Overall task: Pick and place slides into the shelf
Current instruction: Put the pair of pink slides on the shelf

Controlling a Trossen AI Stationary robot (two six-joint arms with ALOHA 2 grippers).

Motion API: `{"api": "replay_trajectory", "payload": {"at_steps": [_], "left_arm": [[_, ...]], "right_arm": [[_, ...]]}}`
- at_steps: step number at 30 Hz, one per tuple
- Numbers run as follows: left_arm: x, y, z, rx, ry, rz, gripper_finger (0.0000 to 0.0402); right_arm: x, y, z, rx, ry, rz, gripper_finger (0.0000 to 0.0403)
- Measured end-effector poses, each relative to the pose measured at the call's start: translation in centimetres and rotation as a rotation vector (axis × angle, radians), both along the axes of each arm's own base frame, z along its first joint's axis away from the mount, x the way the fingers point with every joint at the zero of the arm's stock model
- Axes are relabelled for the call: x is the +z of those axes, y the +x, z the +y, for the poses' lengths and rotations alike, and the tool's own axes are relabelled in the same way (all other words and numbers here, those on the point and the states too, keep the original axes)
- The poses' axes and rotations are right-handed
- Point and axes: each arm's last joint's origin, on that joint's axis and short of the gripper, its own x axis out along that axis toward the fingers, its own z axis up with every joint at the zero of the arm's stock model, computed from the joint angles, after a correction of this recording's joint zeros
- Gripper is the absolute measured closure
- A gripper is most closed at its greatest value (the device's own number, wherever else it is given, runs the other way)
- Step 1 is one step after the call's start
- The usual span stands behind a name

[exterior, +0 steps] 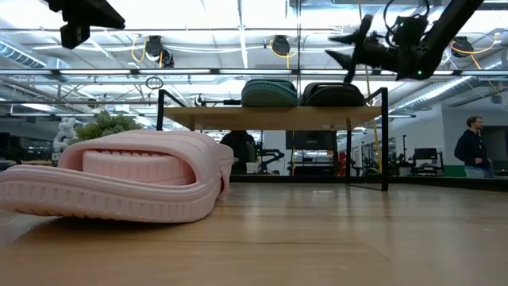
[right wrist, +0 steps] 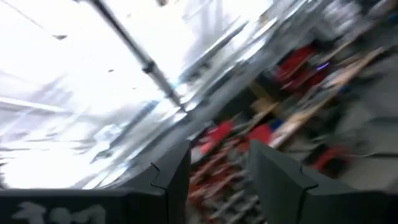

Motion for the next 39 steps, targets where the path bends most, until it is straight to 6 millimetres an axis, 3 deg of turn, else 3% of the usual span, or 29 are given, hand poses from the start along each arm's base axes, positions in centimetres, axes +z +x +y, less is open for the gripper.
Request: {"api": "replay_trajectory", "payload": {"at_steps": [5,11,16,20,24,31,39], "left_arm": [[0.4,0.2,0.0,-0.001,0.002,-0.042,0.0369],[0.5,0.3,-0.2,-0.06,-0.029,-0.062,0.0369],[0.3,0.9,-0.6,-0.127,-0.097,-0.038,0.0369],[-0.5,2.6,-1.3,-0.137,-0.188,0.034,0.0369],[-1.9,4.9,-2.3,-0.099,-0.305,0.143,0.0369],[-4.9,8.5,-5.1,-0.007,-0.528,0.31,0.0369],[-6.4,10.7,-8.8,0.059,-0.655,0.271,0.0369]], "right_arm": [[1.9,2.9,3.6,0.232,-0.045,-0.014,0.025],[5.9,5.0,10.6,0.483,-0.173,-0.063,0.025],[9.1,4.6,17.2,0.655,-0.288,-0.124,0.025],[10.4,3.5,20.8,0.678,-0.344,-0.144,0.025],[10.4,2.7,22.8,0.658,-0.358,-0.081,0.025],[10.2,2.2,24.3,0.675,-0.391,-0.047,0.025],[10.3,2.0,25.4,0.765,-0.439,-0.057,0.025]]}}
